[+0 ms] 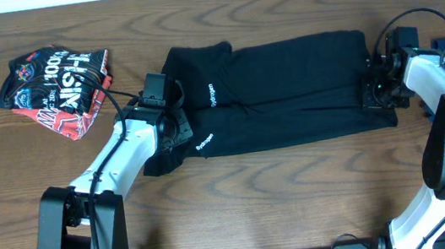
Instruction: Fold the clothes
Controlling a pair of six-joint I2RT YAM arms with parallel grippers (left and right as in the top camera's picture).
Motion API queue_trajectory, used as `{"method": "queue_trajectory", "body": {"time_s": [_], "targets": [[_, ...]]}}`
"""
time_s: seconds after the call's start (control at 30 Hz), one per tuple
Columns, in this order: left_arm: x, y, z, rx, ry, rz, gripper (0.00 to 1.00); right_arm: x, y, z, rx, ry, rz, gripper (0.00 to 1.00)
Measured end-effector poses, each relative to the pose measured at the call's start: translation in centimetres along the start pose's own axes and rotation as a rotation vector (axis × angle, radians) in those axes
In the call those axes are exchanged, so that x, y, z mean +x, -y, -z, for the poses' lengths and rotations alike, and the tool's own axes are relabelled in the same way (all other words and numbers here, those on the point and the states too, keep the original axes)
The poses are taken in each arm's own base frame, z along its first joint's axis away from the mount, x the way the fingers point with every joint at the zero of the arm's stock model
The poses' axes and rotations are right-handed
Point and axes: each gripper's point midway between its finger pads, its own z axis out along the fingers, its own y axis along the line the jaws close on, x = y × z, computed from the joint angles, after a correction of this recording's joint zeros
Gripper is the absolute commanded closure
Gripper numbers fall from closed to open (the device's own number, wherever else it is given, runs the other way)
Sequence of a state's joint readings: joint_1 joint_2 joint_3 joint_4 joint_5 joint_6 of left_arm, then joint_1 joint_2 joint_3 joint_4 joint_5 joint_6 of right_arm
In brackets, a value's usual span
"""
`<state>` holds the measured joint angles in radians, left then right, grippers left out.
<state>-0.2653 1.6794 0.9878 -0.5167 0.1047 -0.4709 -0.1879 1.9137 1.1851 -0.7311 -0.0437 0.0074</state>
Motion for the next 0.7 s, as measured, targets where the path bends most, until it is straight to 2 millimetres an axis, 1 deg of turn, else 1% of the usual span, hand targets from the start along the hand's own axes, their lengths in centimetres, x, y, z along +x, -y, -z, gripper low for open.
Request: {"method": "queue_trajectory", "body": {"time_s": [0.13, 0.23, 0.27, 0.3, 0.37, 0.43, 0.57, 0.7], "targets": [[0.0, 0.0, 0.0, 0.000, 0.000, 0.000, 0.79, -0.3, 0.4, 0.1, 0.026, 0.012, -0.007, 0.96], [0.0, 0.0, 0.0, 0.000, 0.000, 0.000, 0.79, -1.3, 1.1, 0.7, 0.065, 0.040, -0.007, 0.95], [0.0, 0.0, 0.0, 0.000, 0.000, 0.000, 0.79, -1.9, 1.3, 1.1, 0.078, 0.061, -0.009, 0.91], [0.0, 0.0, 0.0, 0.000, 0.000, 0.000, 0.79, -2.6, 1.5, 1.5, 0.090, 0.087, -0.013, 0.81], [0.0, 0.0, 0.0, 0.000, 0.000, 0.000, 0.79, -4.2, 1.8, 2.3, 0.110, 0.146, -0.019, 0.79], [0.0, 0.0, 0.0, 0.000, 0.000, 0.000, 0.79, -5.2, 2.0, 3.0, 0.123, 0.185, -0.018, 0.78], [0.0, 0.0, 0.0, 0.000, 0.000, 0.000, 0.79, -5.4, 2.2, 3.3, 0.138, 0.196, -0.020, 0.78], [0.0, 0.0, 0.0, 0.000, 0.000, 0.000, 0.79, -4.8, 2.4, 3.2, 0.145, 0.172, -0.020, 0.77]]}}
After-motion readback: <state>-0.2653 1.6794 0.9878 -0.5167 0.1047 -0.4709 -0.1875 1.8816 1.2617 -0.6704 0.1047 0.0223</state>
